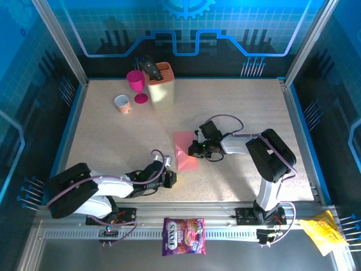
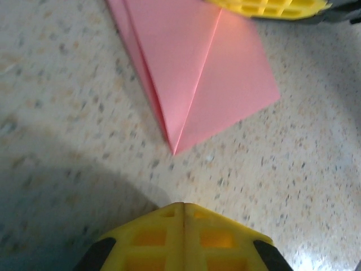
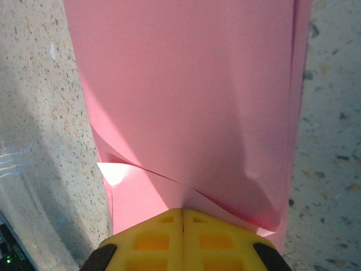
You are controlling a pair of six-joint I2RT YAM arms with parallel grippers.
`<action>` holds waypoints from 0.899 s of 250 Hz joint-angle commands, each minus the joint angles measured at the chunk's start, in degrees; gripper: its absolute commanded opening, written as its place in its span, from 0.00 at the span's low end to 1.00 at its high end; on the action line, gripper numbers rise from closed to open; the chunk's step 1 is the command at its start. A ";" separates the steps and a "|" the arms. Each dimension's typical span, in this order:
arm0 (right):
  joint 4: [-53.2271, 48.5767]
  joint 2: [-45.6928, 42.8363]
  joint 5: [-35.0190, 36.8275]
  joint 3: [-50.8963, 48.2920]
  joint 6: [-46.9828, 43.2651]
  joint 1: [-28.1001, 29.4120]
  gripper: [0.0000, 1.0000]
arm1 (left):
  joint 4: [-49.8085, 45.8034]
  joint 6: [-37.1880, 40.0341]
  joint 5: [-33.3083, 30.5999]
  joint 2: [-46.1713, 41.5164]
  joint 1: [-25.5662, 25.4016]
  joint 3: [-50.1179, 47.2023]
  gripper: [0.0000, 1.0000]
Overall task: Fold a paper plane with a square sheet of paper (pick it up from the middle)
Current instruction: Fold the triangle a second time at the center of the table.
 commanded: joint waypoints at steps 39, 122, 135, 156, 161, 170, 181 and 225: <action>-3.44 3.97 4.61 -3.26 0.04 -1.03 0.00 | -20.12 4.66 1.97 -8.41 6.27 7.47 0.00; -2.21 4.87 4.23 -3.91 0.77 -0.45 0.00 | -16.27 13.43 11.57 7.47 13.42 21.56 0.00; -2.15 4.79 4.23 -3.87 0.82 -0.41 0.00 | -15.82 13.73 11.98 9.62 13.44 22.81 0.00; -1.96 4.70 4.23 -4.00 0.94 -0.37 0.00 | -14.80 13.95 11.74 12.39 13.62 24.08 0.00; -1.98 4.70 4.16 -4.02 0.92 -0.28 0.00 | -14.51 13.95 11.71 12.92 13.75 24.25 0.00; -1.94 4.76 4.14 -4.11 0.92 -0.25 0.00 | -14.19 13.87 11.61 13.73 14.03 24.57 0.00; -1.90 4.73 4.12 -4.20 0.92 -0.28 0.00 | -13.76 13.99 11.30 14.60 14.44 24.92 0.00; -1.58 4.87 3.97 -4.52 0.92 -0.19 0.00 | -12.73 14.48 11.42 17.31 16.14 26.53 0.00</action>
